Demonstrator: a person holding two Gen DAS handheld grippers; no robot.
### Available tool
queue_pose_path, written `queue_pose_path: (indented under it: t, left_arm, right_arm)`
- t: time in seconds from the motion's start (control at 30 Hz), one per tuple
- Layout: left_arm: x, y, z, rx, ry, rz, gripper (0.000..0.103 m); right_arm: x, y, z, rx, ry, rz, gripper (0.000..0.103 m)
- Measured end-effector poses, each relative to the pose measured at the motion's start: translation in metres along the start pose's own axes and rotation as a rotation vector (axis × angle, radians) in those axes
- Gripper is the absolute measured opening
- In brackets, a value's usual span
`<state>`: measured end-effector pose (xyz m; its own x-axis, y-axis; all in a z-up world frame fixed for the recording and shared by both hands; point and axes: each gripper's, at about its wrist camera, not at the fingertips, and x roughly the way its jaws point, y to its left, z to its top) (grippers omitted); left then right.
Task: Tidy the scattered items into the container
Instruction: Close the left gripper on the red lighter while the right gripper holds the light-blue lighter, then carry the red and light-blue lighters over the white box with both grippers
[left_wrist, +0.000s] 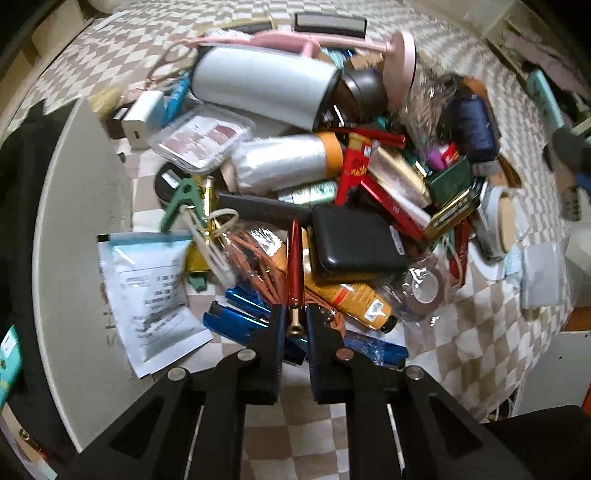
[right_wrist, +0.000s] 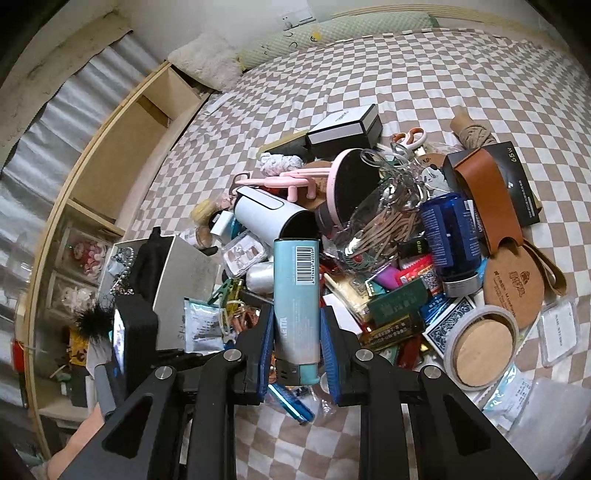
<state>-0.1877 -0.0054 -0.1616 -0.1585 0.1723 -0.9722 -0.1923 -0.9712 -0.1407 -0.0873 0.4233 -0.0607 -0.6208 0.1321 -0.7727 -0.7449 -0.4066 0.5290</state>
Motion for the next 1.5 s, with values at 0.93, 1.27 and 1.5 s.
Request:
queue_pose_path:
  t: [0.93,1.27,1.5]
  left_arm:
    - [-0.081,0.047,0.010,-0.173,-0.231,-0.176,0.012]
    - [-0.123,0.071,0.002,-0.239,-0.351,-0.254,0.012]
    - [-0.148,0.096,-0.012,-0.290,-0.420,-0.255,0.012]
  right_arm:
    - [0.008,0.029,-0.002,-0.010,0.002,0.036,0.025]
    - [0.010,0.041,-0.002,-0.020,0.001,0.063,0.025]
    - [0.015,0.064,-0.002,-0.052,0.005,0.103,0.025]
